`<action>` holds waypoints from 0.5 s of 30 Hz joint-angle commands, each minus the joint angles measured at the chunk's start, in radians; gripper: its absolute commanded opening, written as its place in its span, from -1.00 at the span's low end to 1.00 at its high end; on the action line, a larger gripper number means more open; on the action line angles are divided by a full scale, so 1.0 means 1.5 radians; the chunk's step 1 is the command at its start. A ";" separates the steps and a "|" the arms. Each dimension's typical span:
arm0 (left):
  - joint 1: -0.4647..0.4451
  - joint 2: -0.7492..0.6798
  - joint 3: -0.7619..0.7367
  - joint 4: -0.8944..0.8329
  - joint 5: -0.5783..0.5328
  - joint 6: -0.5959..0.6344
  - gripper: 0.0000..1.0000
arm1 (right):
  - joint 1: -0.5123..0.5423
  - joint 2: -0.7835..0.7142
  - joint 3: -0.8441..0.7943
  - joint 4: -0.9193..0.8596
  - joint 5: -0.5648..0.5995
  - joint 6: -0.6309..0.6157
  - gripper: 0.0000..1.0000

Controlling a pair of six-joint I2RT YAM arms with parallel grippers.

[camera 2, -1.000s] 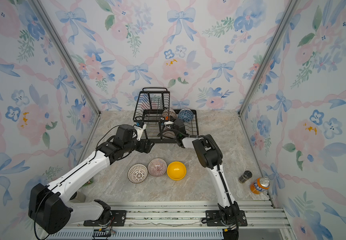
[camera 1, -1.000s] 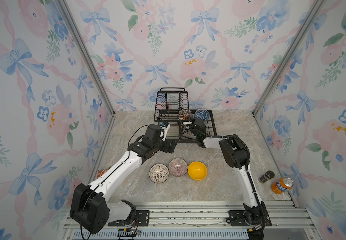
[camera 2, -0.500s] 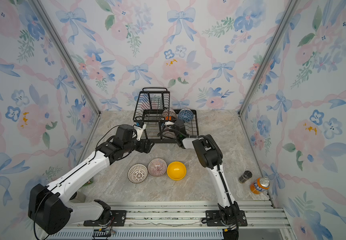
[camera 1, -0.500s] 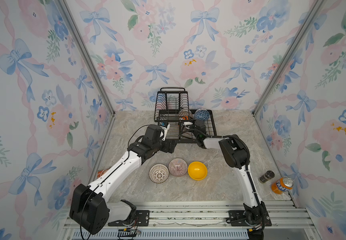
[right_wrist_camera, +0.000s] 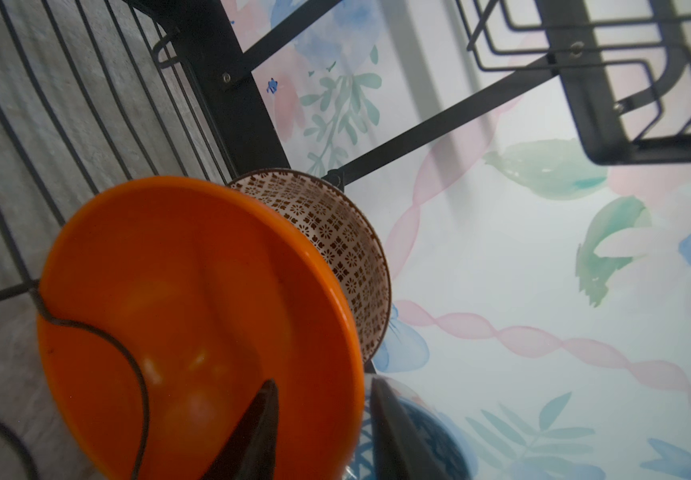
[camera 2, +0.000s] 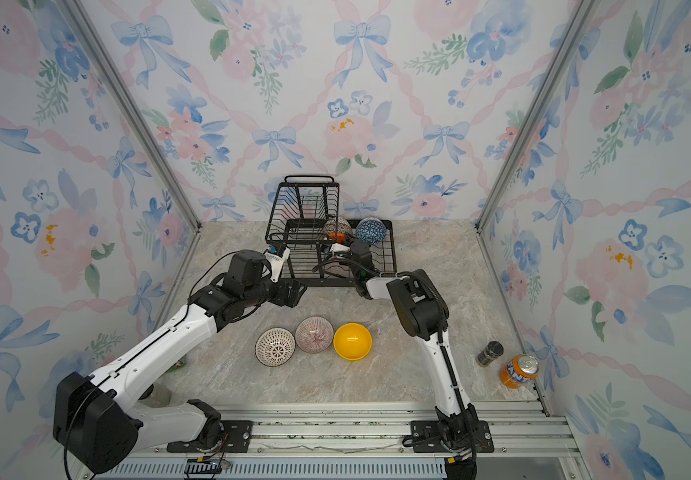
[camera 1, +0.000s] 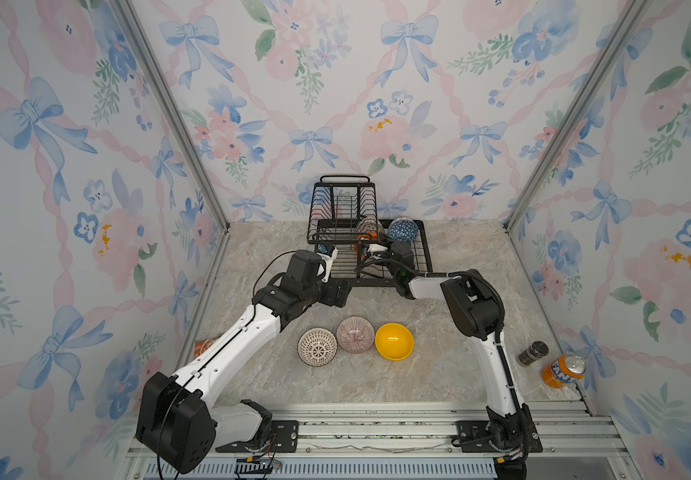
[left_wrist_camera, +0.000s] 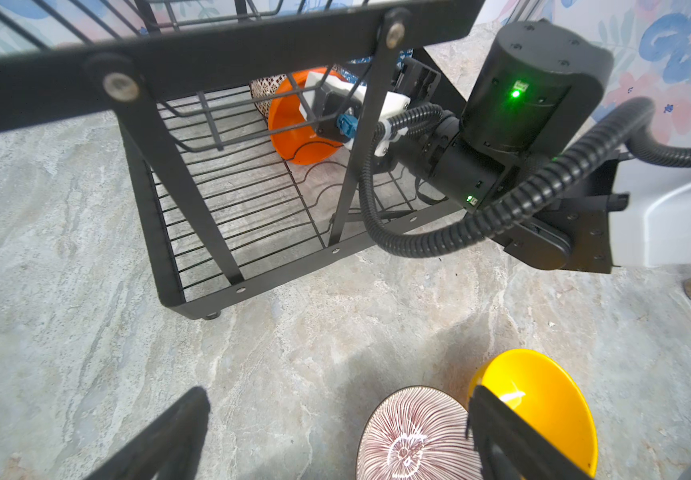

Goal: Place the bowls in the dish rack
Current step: 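Lower the orange bowl beside the brown-patterned bowl with the right gripper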

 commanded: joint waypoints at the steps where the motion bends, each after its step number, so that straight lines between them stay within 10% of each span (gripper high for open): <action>1: 0.004 -0.014 -0.011 -0.005 -0.003 0.007 0.96 | -0.002 -0.046 -0.021 0.023 0.003 0.008 -0.02; 9: 0.005 -0.008 -0.014 -0.003 -0.003 0.004 0.96 | -0.012 -0.081 -0.076 0.044 0.004 0.016 0.96; 15: 0.007 -0.006 -0.017 -0.003 -0.004 0.003 0.96 | -0.020 -0.117 -0.124 0.057 0.008 0.026 0.94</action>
